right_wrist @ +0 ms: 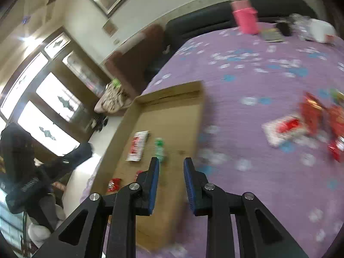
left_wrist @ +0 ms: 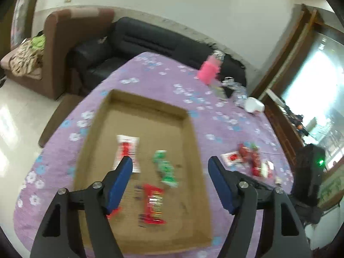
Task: Organize snacks
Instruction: 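Drop the sachet and green candy into the cardboard tray, then grasp the red foil packet with the left gripper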
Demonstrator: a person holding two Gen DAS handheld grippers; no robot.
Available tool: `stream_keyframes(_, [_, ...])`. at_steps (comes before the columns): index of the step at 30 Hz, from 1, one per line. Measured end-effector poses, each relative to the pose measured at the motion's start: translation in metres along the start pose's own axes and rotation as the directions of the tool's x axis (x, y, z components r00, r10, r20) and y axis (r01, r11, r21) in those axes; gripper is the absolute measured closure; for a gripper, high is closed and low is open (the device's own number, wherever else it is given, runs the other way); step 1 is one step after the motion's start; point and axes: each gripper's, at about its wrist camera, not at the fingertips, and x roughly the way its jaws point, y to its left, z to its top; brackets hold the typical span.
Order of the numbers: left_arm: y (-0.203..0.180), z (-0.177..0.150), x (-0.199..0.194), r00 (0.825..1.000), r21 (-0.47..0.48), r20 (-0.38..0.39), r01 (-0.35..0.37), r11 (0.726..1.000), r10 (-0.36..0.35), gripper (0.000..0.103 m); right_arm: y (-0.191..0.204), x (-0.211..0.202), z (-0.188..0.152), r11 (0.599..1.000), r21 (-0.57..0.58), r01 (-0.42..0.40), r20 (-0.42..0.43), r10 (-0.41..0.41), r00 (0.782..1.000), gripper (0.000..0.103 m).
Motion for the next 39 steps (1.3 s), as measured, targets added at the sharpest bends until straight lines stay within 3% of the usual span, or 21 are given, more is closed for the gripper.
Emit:
stream_keyframes(11, [-0.122, -0.034, 0.024, 0.982, 0.108, -0.109, 0.168, 0.98, -0.156, 0.021, -0.117, -0.113, -0.053, 0.968, 0.208, 0.139, 0.114, -0.165, 0.98, 0.076])
stream_keyframes(18, [-0.175, -0.056, 0.064, 0.958, 0.122, -0.217, 0.218, 0.968, -0.188, 0.021, -0.181, -0.179, -0.07, 0.928, 0.307, 0.209, 0.154, -0.266, 0.952, 0.077])
stream_keyframes(24, [-0.181, -0.062, 0.067, 0.961, 0.151, -0.224, 0.198, 0.968, -0.162, 0.021, -0.214, -0.214, -0.062, 0.902, 0.363, 0.235, 0.207, -0.323, 0.923, 0.077])
stream_keyframes(26, [-0.176, -0.06, 0.066, 0.967, 0.151, -0.213, 0.173, 0.973, -0.139, 0.021, -0.224, -0.217, -0.051, 0.9, 0.38, 0.213, 0.226, -0.314, 0.922, 0.076])
stream_keyframes(29, [-0.168, -0.054, 0.07, 0.967, 0.123, -0.215, 0.162, 0.979, -0.133, 0.021, -0.24, -0.211, -0.034, 0.894, 0.41, 0.182, 0.239, -0.297, 0.924, 0.057])
stream_keyframes(35, [-0.168, -0.036, 0.09, 0.966, 0.11, -0.234, 0.139, 0.984, -0.111, 0.021, -0.25, -0.15, 0.001, 0.899, 0.407, 0.159, 0.159, -0.241, 0.957, 0.057])
stream_keyframes(39, [-0.173, -0.017, 0.112, 0.966, 0.105, -0.241, 0.125, 0.987, -0.097, 0.021, -0.237, -0.12, 0.005, 0.918, 0.341, 0.203, 0.137, -0.262, 0.955, 0.057])
